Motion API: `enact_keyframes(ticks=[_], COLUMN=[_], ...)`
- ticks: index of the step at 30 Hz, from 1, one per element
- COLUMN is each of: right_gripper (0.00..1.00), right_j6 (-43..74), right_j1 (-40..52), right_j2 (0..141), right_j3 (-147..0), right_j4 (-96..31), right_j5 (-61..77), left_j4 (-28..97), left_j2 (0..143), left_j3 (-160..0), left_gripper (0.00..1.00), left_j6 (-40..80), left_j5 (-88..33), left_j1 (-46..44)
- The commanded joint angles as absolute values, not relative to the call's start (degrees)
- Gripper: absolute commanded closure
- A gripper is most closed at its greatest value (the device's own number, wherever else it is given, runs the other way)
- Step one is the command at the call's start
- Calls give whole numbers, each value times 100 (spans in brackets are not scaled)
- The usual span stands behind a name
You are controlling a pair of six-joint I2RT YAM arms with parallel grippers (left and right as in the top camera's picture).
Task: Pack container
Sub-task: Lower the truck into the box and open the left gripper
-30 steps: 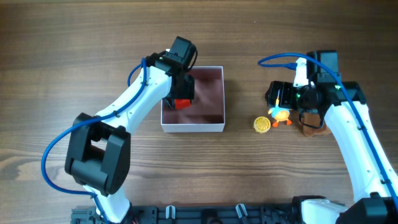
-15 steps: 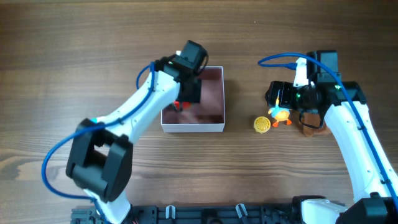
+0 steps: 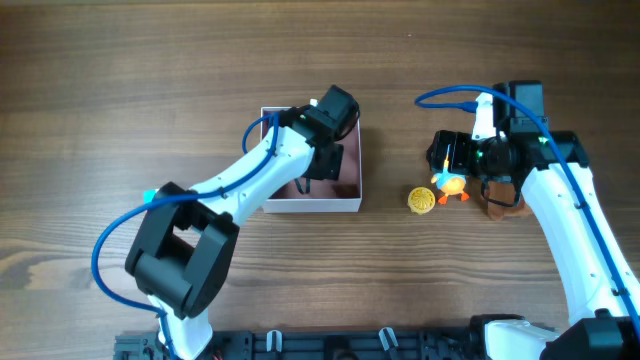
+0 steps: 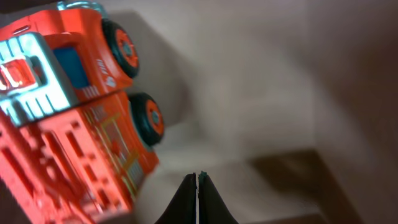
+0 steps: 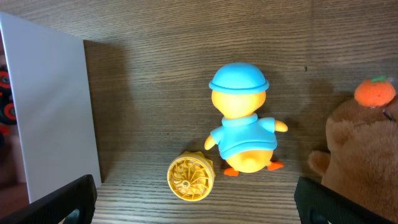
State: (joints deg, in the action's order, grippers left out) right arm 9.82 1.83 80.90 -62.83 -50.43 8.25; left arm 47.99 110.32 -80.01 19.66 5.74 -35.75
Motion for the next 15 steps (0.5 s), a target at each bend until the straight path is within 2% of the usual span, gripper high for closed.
enact_keyframes(ticks=[1,6,15], right_gripper=[0,0,0], right_j6=[1050,1048,1046], right_j1=[200,200,200], right_j2=[8117,8117,8117], right_j3=[-6438,-6438,-6438], right_j4=[-5065,-5063,-5063], right_j5=[703,701,701], left_j4=[4705,4681,4692], left_j2=[11155,11155,11153], left_j3=[-7950,-7950,-7950], left_gripper=[96,95,96], left_j6=[1975,1975,1977], left_j5=[613,611,576], left_j1=[-3262,-2969,-2950])
